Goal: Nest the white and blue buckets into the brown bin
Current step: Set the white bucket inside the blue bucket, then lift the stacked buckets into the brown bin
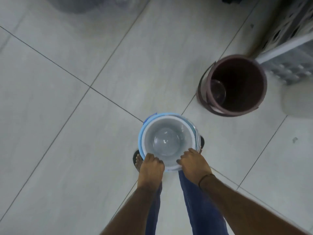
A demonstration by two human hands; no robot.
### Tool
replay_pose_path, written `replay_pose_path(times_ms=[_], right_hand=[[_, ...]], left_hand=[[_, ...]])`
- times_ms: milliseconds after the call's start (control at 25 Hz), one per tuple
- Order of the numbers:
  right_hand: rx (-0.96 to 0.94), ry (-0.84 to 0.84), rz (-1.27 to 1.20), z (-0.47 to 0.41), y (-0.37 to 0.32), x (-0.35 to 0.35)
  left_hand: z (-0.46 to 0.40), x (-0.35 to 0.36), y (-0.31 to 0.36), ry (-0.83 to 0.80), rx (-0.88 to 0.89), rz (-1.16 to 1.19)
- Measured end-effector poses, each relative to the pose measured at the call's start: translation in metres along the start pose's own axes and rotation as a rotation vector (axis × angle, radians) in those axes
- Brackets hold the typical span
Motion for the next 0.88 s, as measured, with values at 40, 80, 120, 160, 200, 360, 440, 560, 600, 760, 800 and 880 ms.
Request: replay_pose_path(times_ms=[40, 80, 120, 160, 200, 360, 440, 560, 600, 760, 800, 880], right_hand=[[0.013, 0.062, -0.055, -0.004, -0.004, 0.006], [0.053, 0.164, -0.135, -0.004, -0.004, 0.005], [0.138, 0.288, -0.223, 0.000, 0.000, 0.001], [0.268, 0.429, -0.311, 0.003, 0.008, -0.004], [0.434, 0.539, -0.408, 0.007, 0.018, -0.006], [0.911, 0.635, -0.889, -0.017, 0.061, 0.023], [0.971, 0.521, -1.069, -0.036, 0.078, 0.047], [0.951, 0.456, -1.124, -0.042, 0.093, 0.065], [0.937, 0.484, -1.108, -0.036, 0.096, 0.062], [0.947, 0.544, -1.156, 0.030, 0.100, 0.006], [0.953, 0.544, -1.163, 0.049, 0.101, -0.013], [0.943, 0.586, -1.149, 0.106, 0.113, -0.076]], left_hand=[[-0.007, 0.008, -0.003, 0.020, 0.007, 0.058], [-0.014, 0.005, -0.007, 0.083, 0.024, 0.140], [-0.020, -0.006, -0.014, 0.184, 0.016, 0.225], [-0.031, -0.020, -0.026, 0.323, -0.024, 0.297], [-0.042, -0.033, -0.040, 0.448, -0.098, 0.337], [-0.126, -0.040, -0.086, 0.280, -0.270, 0.494], [-0.156, -0.026, -0.091, 0.080, -0.274, 0.647], [-0.162, -0.028, -0.096, 0.193, -0.235, 0.636], [-0.154, -0.036, -0.095, 0.251, -0.221, 0.590], [-0.098, -0.105, -0.076, 0.325, -0.225, 0.656], [-0.085, -0.125, -0.070, 0.322, -0.233, 0.676], [-0.052, -0.196, -0.055, 0.314, -0.220, 0.696]])
Point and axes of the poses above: each hand's wrist, its own z-axis away from the middle knuckle, its own x-axis out of the palm, y = z × x, the point moved 5 cm from there along -z, towards the middle knuckle, and after that the axes turned 6 degrees about -x, right-handed, at the moved point
